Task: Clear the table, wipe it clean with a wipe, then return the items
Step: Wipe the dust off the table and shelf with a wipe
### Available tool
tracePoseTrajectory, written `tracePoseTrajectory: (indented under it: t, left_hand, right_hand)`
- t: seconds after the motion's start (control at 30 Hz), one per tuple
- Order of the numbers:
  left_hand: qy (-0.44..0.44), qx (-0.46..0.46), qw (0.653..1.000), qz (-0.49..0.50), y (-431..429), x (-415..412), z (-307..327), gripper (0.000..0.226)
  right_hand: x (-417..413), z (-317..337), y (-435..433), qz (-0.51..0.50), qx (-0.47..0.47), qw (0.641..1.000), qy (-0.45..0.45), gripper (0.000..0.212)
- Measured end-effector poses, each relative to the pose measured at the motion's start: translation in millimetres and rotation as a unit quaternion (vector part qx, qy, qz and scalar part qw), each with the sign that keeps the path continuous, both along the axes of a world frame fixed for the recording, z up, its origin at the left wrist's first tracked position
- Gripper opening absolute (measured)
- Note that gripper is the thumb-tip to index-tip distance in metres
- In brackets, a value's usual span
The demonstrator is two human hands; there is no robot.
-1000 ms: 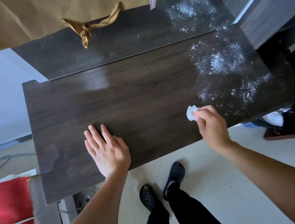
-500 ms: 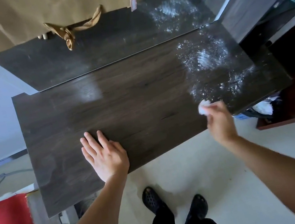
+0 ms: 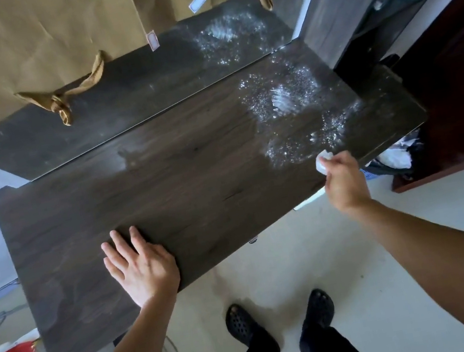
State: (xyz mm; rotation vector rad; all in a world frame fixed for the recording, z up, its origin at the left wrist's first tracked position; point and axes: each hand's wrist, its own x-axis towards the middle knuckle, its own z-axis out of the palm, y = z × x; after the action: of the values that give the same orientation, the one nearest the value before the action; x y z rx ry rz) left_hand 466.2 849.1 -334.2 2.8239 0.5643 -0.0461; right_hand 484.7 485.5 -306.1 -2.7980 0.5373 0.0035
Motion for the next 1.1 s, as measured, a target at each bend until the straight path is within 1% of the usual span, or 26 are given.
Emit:
tracePoseTrajectory:
  t: [0.03, 0.07, 0.1, 0.13, 0.17, 0.2, 0.23, 0.27, 0.3, 0.33, 0.37, 0.43, 0.5, 0.53, 0.57, 0.6, 0.67, 0.7, 0.73, 0.77, 0.8, 0.87, 0.93, 0.97, 1.0, 1.1]
  left_hand:
    - [0.001, 0.003, 1.0, -0.008, -2, 1, 1, 0.048]
    - [0.002, 0.003, 1.0, -0.018, -7, 3, 2, 0.048]
    - [0.001, 0.0, 1.0, -0.028, -13, 5, 3, 0.049]
    - [0.003, -0.004, 0.999, -0.04, -21, 8, 5, 0.049]
    - [0.005, -0.009, 0.998, -0.054, -31, 12, 6, 0.048]
    - [0.006, -0.014, 0.998, -0.068, -43, 17, 7, 0.047]
    - [0.003, -0.021, 0.997, -0.078, -55, 22, 8, 0.046]
    - [-0.002, -0.032, 0.996, -0.082, -67, 28, 8, 0.046]
    - [-0.007, -0.043, 0.996, -0.079, -78, 34, 9, 0.045]
    - [-0.009, -0.053, 0.996, -0.071, -89, 40, 10, 0.045]
    - [-0.008, -0.061, 0.997, -0.054, -99, 45, 10, 0.045]
    - [-0.013, -0.074, 0.997, -0.003, -115, 52, 6, 0.045]
    - [-0.024, -0.066, 0.997, 0.029, -125, 53, 1, 0.048]
    - [-0.024, -0.052, 0.998, 0.032, -129, 54, -2, 0.05]
    - [-0.02, -0.039, 0.998, 0.038, -132, 55, -5, 0.05]
    - [-0.014, -0.033, 0.998, 0.046, -134, 56, -7, 0.05]
    - [-0.01, -0.023, 0.998, 0.058, -139, 59, -6, 0.052]
    - [-0.009, -0.017, 0.998, 0.059, -141, 61, -5, 0.053]
    - [-0.008, -0.012, 0.998, 0.059, -142, 62, -4, 0.054]
    - [-0.008, -0.008, 0.998, 0.06, -142, 63, -3, 0.054]
    - [-0.006, -0.004, 0.998, 0.06, -142, 63, -3, 0.054]
    - [-0.003, 0.003, 0.998, 0.061, -142, 63, -3, 0.054]
    - [-0.005, 0.011, 0.998, 0.063, -142, 62, -4, 0.054]
    - [-0.006, 0.015, 0.998, 0.063, -142, 62, -4, 0.054]
    - [-0.007, 0.018, 0.998, 0.063, -142, 62, -4, 0.054]
    - [-0.011, 0.026, 0.997, 0.068, -145, 64, -2, 0.052]
  right_hand:
    - [3, 1, -2, -0.011, -0.001, 1.0, 0.005, 0.038]
    - [4, 6, 6, -0.02, -0.004, 1.0, 0.014, 0.03]
    - [5, 16, 25, -0.02, 0.012, 0.999, 0.026, 0.016]
    - [3, 21, 44, 0.007, 0.058, 0.998, 0.015, 0.01]
    - [-3, 21, 64, 0.048, 0.077, 0.996, -0.011, 0.019]
    - [-11, 16, 81, 0.117, 0.081, 0.989, -0.034, 0.023]
    - [-20, 15, 94, 0.18, 0.106, 0.978, -0.022, 0.017]
    - [-28, 9, 95, 0.231, 0.102, 0.967, -0.009, 0.009]
    - [-26, 0, 81, 0.258, 0.092, 0.961, -0.029, 0.021]
    - [-16, -7, 60, 0.262, 0.085, 0.96, -0.053, 0.028]
    - [-1, -9, 39, 0.227, 0.092, 0.968, -0.062, 0.029]
    - [38, -10, -3, 0.135, 0.05, 0.984, -0.102, 0.03]
    - [61, -11, -17, 0.066, 0.042, 0.991, -0.108, 0.034]
    - [63, -11, -10, 0.065, 0.04, 0.991, -0.114, 0.034]
    - [59, -12, 5, 0.088, 0.056, 0.989, -0.109, 0.034]
    - [48, -13, 21, 0.134, 0.079, 0.983, -0.092, 0.033]
    - [24, -17, 40, 0.26, 0.135, 0.956, -0.02, 0.03]
    - [23, -18, 36, 0.322, 0.137, 0.937, -0.002, 0.03]
    - [35, -17, 26, 0.36, 0.127, 0.924, 0.0, 0.032]
    - [56, -18, 14, 0.367, 0.111, 0.923, -0.018, 0.035]
    - [82, -21, 0, 0.346, 0.103, 0.931, -0.047, 0.036]
    - [131, -24, -22, 0.255, 0.082, 0.959, -0.095, 0.033]
    - [145, -22, -15, 0.217, 0.073, 0.969, -0.089, 0.039]
    - [132, -20, -3, 0.232, 0.081, 0.966, -0.078, 0.041]
    - [112, -17, 10, 0.268, 0.099, 0.956, -0.061, 0.041]
    - [55, -14, 24, 0.415, 0.161, 0.895, -0.02, 0.032]
